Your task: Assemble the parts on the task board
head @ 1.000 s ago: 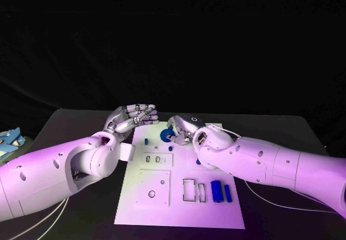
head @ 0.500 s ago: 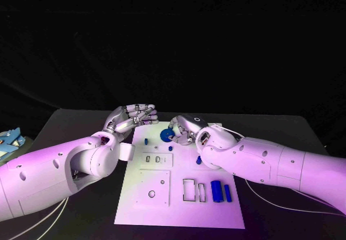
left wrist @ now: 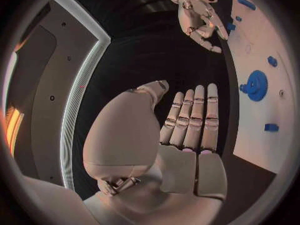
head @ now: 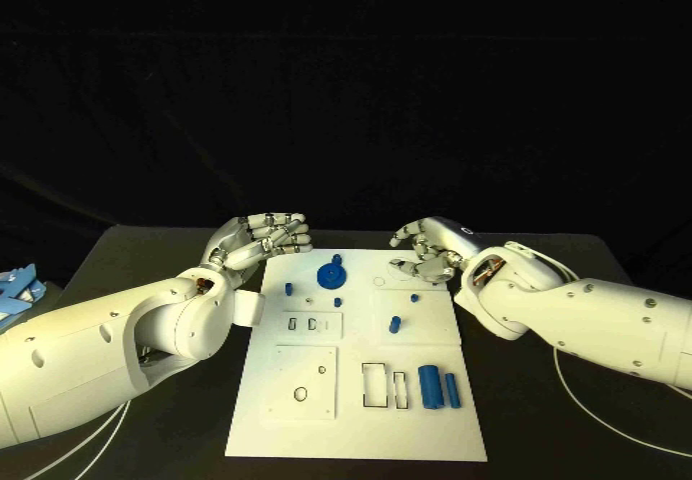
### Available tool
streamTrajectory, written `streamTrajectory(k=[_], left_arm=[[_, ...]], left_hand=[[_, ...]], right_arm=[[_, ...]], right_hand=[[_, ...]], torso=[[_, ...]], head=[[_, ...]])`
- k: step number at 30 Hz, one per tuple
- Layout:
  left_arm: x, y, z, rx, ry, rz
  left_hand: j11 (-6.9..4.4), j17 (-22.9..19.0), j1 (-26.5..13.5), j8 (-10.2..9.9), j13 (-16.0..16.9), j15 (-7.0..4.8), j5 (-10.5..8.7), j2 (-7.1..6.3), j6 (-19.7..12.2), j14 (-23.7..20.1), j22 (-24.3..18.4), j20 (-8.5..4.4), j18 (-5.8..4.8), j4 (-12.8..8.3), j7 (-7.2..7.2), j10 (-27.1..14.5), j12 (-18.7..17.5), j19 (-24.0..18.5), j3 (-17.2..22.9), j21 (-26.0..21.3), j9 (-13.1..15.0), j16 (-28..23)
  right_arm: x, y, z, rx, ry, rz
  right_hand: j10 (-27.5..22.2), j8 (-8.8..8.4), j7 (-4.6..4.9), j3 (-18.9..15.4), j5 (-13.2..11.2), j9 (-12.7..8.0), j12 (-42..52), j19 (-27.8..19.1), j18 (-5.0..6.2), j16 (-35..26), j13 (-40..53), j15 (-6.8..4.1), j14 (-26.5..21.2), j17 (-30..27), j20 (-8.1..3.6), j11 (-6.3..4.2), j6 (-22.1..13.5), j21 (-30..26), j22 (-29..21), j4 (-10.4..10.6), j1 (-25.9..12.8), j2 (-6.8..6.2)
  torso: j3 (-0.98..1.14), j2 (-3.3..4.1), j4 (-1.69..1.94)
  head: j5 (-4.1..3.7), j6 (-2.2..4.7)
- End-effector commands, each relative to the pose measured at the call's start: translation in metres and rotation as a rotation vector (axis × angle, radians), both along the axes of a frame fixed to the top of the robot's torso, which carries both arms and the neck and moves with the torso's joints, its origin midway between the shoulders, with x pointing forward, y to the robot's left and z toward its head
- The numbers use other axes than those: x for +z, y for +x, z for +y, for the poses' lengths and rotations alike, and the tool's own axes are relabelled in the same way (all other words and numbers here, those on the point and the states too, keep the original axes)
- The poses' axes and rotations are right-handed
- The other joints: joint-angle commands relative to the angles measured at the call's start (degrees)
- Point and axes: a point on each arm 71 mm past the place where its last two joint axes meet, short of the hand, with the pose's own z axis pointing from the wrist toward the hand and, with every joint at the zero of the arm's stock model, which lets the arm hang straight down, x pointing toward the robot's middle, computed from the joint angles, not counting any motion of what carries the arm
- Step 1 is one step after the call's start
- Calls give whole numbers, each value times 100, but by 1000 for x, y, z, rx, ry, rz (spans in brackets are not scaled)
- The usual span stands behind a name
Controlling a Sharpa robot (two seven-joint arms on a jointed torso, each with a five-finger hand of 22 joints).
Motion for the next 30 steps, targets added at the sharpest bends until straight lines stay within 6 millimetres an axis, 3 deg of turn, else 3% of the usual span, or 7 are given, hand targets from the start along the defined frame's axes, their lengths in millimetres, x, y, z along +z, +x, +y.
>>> streamTrajectory(k=[1, 6, 13, 25, 30], left_arm=[[2, -1, 0, -13, -9, -7], [2, -1, 2, -10, -7, -7], [2, -1, 2, -10, -7, -7], [1, -1, 4, -8, -5, -5], [1, -1, 4, -8, -6, -5]], left_hand=[[11, 9, -52, -36, 2, 7, -31, 13, 1, -28, -5, 5, 69, 0, 202, -6, -15, -36, 26, -20, -8, -36], [11, 9, -52, -36, 2, 7, -31, 13, 1, -28, -5, 5, 69, 0, 202, -6, -15, -36, 26, -20, -8, -36], [11, 9, -52, -36, 2, 7, -31, 13, 1, -28, -5, 5, 69, 0, 202, -6, -15, -36, 26, -20, -8, -36], [8, 11, -55, -35, 4, 7, -31, 13, 6, -26, -8, 7, 70, -7, 197, -2, -11, -36, 32, -21, -7, -40], [8, 11, -55, -35, 4, 7, -31, 13, 6, -26, -8, 7, 70, -7, 197, -2, -11, -36, 32, -21, -7, -40]], right_arm=[[-1, -4, -13, 50, 63, 78], [-4, -5, -44, 5, 51, 101], [-12, -4, -75, -33, 15, 142], [-29, 0, -79, -67, -21, 184], [-36, 3, -78, -74, -29, 198]], right_hand=[[7, -9, -7, 3, 20, 7, 3, 27, -40, 26, 0, 24, 467, 927, -11, -1, 41, -10, 775, -47, 44, -48], [-18, -55, 3, -30, -70, -1, -21, 10, -35, 24, -26, 29, 464, 922, -8, 8, -11, -28, 760, -85, 57, -89], [-101, -147, 22, 6, -75, -7, -90, -2, -32, 30, -91, 45, 468, 949, 4, 24, -104, -45, 758, -336, 340, -161], [-100, -159, 26, 55, 33, 0, -91, -7, -30, 33, -88, 46, 469, 959, 7, 25, -93, -53, 756, -408, 421, -136], [-105, -171, 29, 103, 78, 3, -98, -8, -29, 32, -94, 47, 469, 958, 8, 25, -91, -55, 757, -452, 467, -112]], torso=[[16, -23, -57], [33, -30, -73], [18, -21, -64], [24, -13, -61], [14, -17, -44]], head=[[-9, -6], [-9, -8], [-42, -13], [-44, -35], [-59, -56]])
